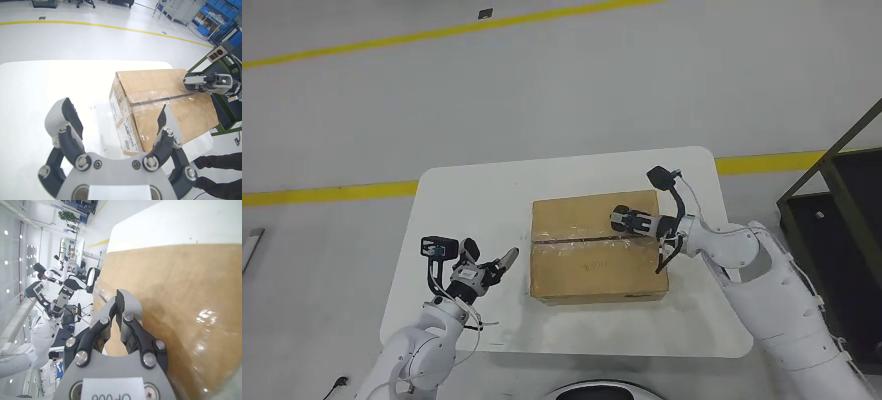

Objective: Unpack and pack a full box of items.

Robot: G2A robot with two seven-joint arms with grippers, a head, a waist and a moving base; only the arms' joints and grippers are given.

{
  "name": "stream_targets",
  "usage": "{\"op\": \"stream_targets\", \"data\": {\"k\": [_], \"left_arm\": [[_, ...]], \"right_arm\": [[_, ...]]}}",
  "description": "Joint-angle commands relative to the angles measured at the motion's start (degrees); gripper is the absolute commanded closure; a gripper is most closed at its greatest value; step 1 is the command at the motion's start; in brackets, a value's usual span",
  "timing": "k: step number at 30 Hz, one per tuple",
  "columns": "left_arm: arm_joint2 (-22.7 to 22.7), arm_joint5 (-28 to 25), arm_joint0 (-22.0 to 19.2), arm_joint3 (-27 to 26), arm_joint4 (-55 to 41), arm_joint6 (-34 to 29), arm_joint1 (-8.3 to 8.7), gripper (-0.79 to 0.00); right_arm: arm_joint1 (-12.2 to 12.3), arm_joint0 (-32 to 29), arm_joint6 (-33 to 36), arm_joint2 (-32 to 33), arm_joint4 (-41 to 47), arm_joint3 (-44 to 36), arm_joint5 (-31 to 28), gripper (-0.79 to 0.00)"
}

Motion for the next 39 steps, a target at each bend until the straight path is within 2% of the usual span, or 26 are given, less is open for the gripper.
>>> {"op": "stream_targets", "data": {"k": [1, 6, 10, 17, 22, 29, 35, 39], "left_arm": [[0.0, 0.0, 0.0, 0.0, 0.0, 0.0, 0.0, -0.785], [0.0, 0.0, 0.0, 0.0, 0.0, 0.0, 0.0, -0.785], [0.0, 0.0, 0.0, 0.0, 0.0, 0.0, 0.0, -0.785], [0.0, 0.0, 0.0, 0.0, 0.0, 0.0, 0.0, -0.785], [0.0, 0.0, 0.0, 0.0, 0.0, 0.0, 0.0, -0.785], [0.83, -0.65, -0.11, -0.25, 0.28, 3.01, -0.19, -0.785], [1.32, 1.08, -0.22, -0.26, 1.8, 8.64, -0.55, -0.785], [1.67, 2.02, -0.25, -0.29, 2.31, 10.12, -0.74, -0.785]], "right_arm": [[0.59, -1.73, 0.43, 2.99, 0.3, -1.57, 0.53, 0.0], [1.83, -6.63, 2.89, 7.99, 0.09, -4.44, 1.51, 0.0], [2.27, -9.77, 3.46, 9.09, -1.19, -5.19, 1.86, 0.0], [2.24, -10.47, 1.11, 9.45, -0.75, -3.97, 0.39, 0.0], [2.98, -12.72, -3.82, 16.57, 0.42, -7.55, 0.24, 0.0], [3.46, -23.35, -18.91, 25.77, -5.78, -17.23, 2.81, 0.0], [3.43, -23.83, -19.24, 25.89, -5.65, -17.55, 2.8, 0.0], [3.43, -23.83, -19.24, 25.89, -5.65, -17.55, 2.8, 0.0]]}}
